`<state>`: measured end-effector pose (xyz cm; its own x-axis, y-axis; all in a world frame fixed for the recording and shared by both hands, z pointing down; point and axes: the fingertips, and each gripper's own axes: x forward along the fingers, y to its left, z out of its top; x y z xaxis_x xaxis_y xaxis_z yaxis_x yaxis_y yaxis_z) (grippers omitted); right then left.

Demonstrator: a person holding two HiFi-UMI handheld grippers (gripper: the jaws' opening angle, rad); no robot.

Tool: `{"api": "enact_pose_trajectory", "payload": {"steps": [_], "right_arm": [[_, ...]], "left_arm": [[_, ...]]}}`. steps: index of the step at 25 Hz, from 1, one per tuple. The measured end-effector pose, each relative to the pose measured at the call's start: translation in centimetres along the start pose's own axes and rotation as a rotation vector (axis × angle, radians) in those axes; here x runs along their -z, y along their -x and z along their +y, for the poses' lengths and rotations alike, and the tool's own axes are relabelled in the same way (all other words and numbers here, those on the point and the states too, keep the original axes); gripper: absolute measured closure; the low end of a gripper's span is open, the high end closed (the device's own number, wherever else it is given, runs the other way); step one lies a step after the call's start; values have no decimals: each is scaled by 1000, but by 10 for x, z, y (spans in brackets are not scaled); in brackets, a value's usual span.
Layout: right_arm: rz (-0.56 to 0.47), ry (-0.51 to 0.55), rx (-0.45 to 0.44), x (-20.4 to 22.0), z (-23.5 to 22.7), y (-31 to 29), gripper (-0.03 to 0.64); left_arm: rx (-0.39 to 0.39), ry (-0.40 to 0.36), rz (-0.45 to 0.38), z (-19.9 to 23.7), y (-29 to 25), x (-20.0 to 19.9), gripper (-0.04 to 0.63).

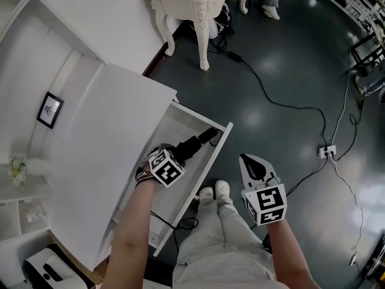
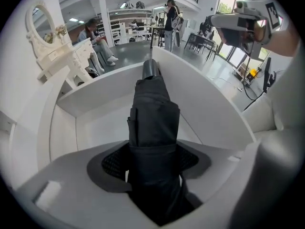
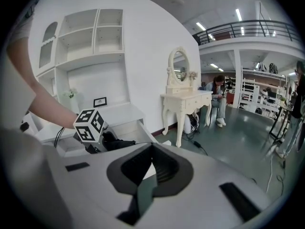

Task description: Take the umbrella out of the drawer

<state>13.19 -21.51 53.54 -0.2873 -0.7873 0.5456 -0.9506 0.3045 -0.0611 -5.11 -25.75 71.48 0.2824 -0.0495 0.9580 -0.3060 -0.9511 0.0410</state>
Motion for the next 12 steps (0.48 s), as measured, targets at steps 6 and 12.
{"api": "enact_pose_trajectory", "payload": {"steps": [6,12], "right_arm": [[-38,39,-18,-17,3,9,612],[-73,66,-30,-36,10,16,612]], "left_arm": [[-38,2,-49,-2,24,-17,321],[-81,21,-121,0,53,-32,320]]}}
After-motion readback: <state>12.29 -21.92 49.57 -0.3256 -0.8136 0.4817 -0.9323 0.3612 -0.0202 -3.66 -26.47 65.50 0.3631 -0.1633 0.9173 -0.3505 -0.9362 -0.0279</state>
